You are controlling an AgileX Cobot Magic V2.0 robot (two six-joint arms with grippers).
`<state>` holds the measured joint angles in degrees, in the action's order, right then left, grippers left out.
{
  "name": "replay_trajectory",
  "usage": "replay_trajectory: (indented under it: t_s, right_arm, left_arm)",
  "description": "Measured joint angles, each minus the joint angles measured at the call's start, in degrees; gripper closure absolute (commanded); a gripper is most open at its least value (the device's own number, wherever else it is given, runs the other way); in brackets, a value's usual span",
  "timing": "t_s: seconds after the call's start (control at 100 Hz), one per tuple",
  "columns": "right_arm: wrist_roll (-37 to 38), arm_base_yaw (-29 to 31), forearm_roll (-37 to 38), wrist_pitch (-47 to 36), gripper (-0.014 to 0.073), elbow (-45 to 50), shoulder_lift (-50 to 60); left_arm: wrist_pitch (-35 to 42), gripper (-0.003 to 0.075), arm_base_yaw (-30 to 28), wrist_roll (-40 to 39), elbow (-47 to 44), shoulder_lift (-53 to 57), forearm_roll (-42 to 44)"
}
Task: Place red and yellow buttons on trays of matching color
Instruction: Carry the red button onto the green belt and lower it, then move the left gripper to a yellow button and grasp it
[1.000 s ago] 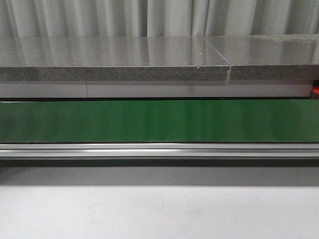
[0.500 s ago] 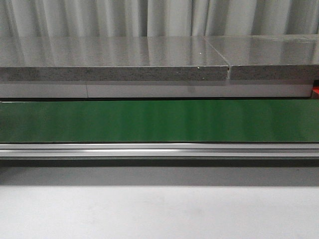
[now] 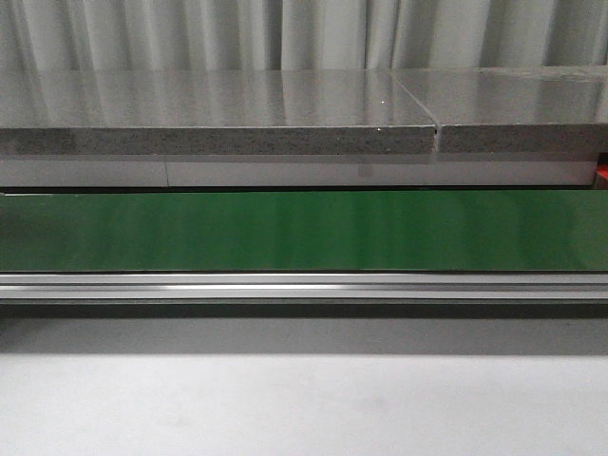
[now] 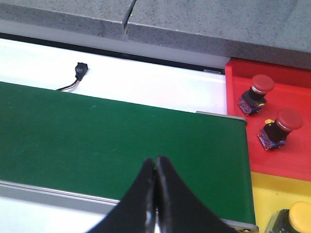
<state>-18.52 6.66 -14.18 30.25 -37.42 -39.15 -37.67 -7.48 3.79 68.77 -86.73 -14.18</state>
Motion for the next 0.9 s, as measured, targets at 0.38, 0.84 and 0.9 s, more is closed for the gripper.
replay_trajectory:
  t_s: [0.38,0.84,0.9]
  right_arm:
    - [0.0,0.0,0.0,0.0,0.0662,0.0,0.0]
    - [0.0,0.0,0.0,0.0,0.0662,0.0,0.0]
    - [0.0,0.0,0.0,0.0,0.0662,0.0,0.0]
  left_arm:
    - [-2.18,0.0048,-12.87,0.0,-1.04,2.77,-0.12]
    - [2.52,0.0048,-20.24,0.0,-3.09,-6.33,0.59]
    - [3.83,0.0048,-20.47,0.0,-3.09,-8.14,0.66]
